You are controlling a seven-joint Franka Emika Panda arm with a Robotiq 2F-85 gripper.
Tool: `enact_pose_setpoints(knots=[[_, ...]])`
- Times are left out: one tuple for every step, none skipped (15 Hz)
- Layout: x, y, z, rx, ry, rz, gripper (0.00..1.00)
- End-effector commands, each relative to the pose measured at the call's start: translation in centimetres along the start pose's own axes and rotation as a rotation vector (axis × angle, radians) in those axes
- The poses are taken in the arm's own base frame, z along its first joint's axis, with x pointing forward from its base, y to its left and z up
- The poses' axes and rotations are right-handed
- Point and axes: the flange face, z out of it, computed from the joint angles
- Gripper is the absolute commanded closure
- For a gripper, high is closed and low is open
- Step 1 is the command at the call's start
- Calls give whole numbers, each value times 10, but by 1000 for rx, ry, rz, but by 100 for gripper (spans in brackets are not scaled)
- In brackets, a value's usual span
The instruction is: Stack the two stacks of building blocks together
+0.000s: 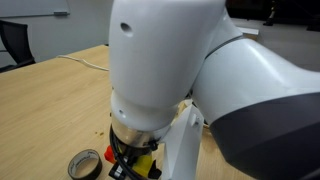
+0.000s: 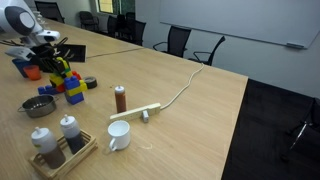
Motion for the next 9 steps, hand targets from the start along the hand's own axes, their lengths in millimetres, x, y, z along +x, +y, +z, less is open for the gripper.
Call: enact_pose_setpoints(knots=[[8,-3,4,-33,-8,-21,89],[8,-3,6,-34,-8,-23,89],[10,-4,5,-35,-8,-24,89],[11,-4,6,-36,-9,-25,89],[12,-4,6,-36,-9,-26,89],[13,-4,6,-36,-8,-27,89],[14,-5,6,-37,-8,-28,89],[15,-5,6,-38,-8,-28,89],[16,-4,6,-41,-8,-28,89]])
